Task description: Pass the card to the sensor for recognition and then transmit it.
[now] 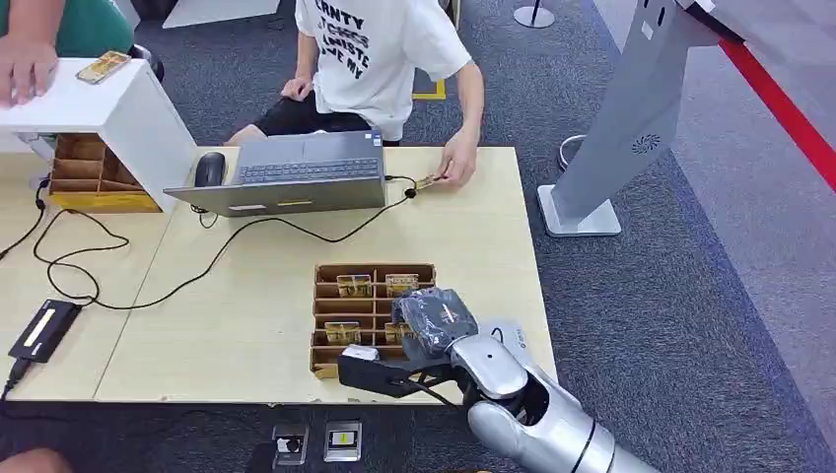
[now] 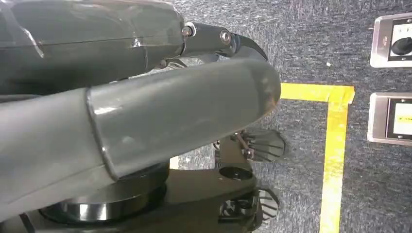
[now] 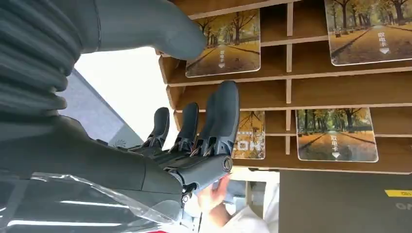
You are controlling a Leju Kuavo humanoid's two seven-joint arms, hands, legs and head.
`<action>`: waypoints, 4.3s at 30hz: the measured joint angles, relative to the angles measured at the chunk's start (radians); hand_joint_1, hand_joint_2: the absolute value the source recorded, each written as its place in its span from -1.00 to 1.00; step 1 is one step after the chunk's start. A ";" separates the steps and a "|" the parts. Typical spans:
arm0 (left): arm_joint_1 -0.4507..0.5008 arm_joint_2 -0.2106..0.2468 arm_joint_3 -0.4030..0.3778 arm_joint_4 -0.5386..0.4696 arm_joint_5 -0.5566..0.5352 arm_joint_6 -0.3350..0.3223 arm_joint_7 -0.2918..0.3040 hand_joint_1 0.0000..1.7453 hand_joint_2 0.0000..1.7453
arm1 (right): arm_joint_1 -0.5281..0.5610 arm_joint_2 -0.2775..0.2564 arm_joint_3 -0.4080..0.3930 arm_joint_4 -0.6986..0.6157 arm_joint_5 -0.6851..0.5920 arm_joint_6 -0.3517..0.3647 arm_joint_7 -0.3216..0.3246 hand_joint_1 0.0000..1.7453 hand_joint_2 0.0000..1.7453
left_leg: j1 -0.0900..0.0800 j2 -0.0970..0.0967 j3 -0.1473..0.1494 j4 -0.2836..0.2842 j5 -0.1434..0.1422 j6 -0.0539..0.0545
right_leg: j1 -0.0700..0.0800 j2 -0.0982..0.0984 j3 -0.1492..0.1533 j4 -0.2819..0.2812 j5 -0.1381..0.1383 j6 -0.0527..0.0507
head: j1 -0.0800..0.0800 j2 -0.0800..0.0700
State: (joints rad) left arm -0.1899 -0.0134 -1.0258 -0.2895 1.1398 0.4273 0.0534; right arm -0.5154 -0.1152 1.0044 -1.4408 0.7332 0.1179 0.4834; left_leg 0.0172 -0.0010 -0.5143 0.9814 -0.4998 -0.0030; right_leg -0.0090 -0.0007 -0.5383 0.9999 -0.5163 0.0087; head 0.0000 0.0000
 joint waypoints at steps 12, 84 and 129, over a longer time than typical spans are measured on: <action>0.000 0.000 0.005 0.000 0.000 -0.002 0.000 -1.00 -1.00 | -0.007 0.002 0.000 -0.001 -0.002 0.001 -0.002 -0.02 1.00 | 0.000 0.000 0.000 0.000 0.000 0.000 | 0.000 0.000 0.000 0.000 0.000 0.000 | 0.000 0.000; 0.001 -0.002 0.005 0.000 -0.051 -0.004 0.023 -1.00 -1.00 | -0.061 0.025 -0.002 0.191 -0.050 -0.008 -0.050 0.78 1.00 | 0.000 0.000 0.000 0.000 0.000 0.000 | 0.000 0.000 0.000 0.000 0.000 0.000 | 0.000 0.000; -0.002 0.000 0.006 0.000 -0.106 -0.024 0.022 -1.00 -1.00 | -0.082 -0.082 -0.079 -0.114 0.009 0.023 0.082 1.00 1.00 | 0.000 0.001 0.000 0.001 0.000 -0.001 | 0.000 0.001 -0.001 0.000 0.000 0.000 | 0.000 0.000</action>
State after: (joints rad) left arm -0.1916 -0.0134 -1.0201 -0.2892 1.0338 0.4036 0.0751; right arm -0.5979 -0.1976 0.9259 -1.5545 0.7424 0.1411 0.5653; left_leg 0.0170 0.0002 -0.5144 0.9819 -0.4993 -0.0037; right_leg -0.0092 -0.0001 -0.5395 1.0001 -0.5161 0.0088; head 0.0000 0.0000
